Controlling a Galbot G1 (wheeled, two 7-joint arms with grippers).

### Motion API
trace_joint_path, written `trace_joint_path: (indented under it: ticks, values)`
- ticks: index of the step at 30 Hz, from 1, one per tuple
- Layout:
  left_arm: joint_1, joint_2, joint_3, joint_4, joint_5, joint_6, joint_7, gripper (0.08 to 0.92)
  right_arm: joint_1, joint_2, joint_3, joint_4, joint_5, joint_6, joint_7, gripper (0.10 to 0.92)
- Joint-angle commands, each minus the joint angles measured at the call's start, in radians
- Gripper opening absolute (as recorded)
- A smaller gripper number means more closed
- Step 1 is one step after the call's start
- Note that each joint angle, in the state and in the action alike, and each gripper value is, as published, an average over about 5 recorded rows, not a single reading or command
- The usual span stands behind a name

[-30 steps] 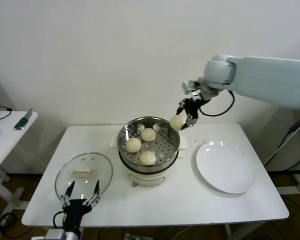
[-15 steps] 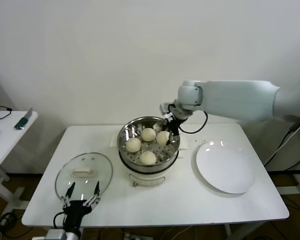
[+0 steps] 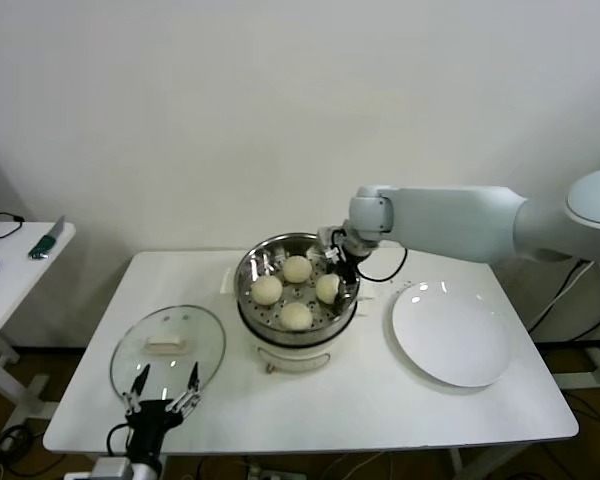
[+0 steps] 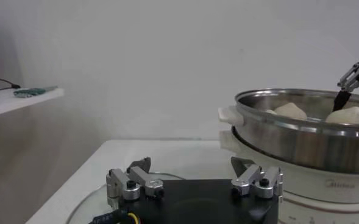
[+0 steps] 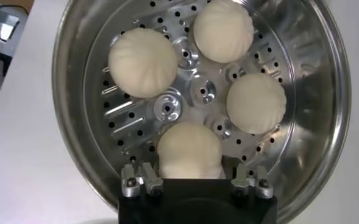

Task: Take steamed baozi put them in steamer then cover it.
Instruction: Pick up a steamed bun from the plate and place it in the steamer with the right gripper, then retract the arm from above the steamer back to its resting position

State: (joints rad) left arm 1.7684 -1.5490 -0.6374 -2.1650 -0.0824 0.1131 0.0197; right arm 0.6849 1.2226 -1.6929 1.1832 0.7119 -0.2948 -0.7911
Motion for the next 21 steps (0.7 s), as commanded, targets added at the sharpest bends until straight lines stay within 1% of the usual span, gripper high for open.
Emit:
trace_joint_path:
  ticks: [1, 6, 9, 14, 17, 19, 21]
  values:
    - [0.0, 0.0, -0.001, -0.001, 0.0, -0.001, -0.001, 0.823, -0.027, 0.013, 0.015, -0.031, -0.02, 0.006, 0.01, 0.704]
    - [0.001, -0.001, 0.0, -0.005, 0.0, 0.0, -0.001, 0.823, 0.011, 0.003, 0.032, -0.022, 0.03, 0.026, -0.014, 0.805]
    - [0.002, -0.002, 0.0, -0.009, 0.002, 0.001, -0.001, 0.823, 0.055, -0.023, 0.05, -0.004, 0.074, 0.04, -0.048, 0.82]
    - [0.007, 0.001, -0.002, -0.017, 0.001, 0.001, -0.004, 0.823, 0.112, -0.124, 0.161, 0.031, 0.203, 0.048, -0.087, 0.823]
    - [0.008, 0.003, -0.002, -0.019, -0.001, 0.001, -0.006, 0.823, 0.096, -0.212, 0.264, 0.074, 0.298, 0.026, 0.012, 0.823]
    - [0.009, 0.004, -0.001, -0.021, -0.005, -0.001, -0.007, 0.823, 0.041, -0.273, 0.364, 0.12, 0.336, 0.015, 0.142, 0.823]
    - [0.009, 0.004, 0.001, -0.022, -0.008, -0.003, -0.009, 0.823, -0.035, -0.326, 0.48, 0.164, 0.332, 0.019, 0.266, 0.823]
